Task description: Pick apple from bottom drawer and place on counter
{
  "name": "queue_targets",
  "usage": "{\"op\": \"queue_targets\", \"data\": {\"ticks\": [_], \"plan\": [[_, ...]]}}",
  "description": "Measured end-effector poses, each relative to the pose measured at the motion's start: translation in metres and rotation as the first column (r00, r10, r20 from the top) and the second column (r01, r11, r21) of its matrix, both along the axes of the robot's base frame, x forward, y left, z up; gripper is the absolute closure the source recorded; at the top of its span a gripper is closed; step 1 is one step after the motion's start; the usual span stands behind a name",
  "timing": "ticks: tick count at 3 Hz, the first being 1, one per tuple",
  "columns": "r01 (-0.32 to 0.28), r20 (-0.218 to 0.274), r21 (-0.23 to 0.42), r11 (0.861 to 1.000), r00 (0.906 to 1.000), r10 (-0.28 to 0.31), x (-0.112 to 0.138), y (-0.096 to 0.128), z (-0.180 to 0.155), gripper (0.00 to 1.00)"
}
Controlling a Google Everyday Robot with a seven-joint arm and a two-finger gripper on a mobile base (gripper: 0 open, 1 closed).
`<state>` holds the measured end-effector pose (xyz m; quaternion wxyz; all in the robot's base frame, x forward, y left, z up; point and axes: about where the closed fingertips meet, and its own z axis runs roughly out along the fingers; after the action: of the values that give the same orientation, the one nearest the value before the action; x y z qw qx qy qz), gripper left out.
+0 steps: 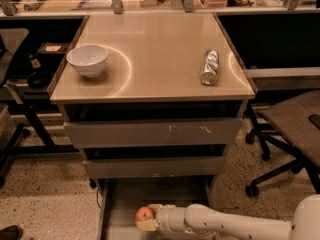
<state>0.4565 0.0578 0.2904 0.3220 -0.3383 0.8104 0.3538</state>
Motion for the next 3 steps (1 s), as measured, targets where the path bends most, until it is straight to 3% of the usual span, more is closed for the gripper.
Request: {"op": "queue_targets", "data": {"ticks": [1, 3], "plan": [[0.0, 0.0, 0.0, 1.0, 1.0, 0.0, 0.0, 0.0, 0.0, 1.0], [0.0, 0.055, -0.016, 1.0, 0.9985, 0.001, 0.012, 0.002, 0.068, 1.0]]}}
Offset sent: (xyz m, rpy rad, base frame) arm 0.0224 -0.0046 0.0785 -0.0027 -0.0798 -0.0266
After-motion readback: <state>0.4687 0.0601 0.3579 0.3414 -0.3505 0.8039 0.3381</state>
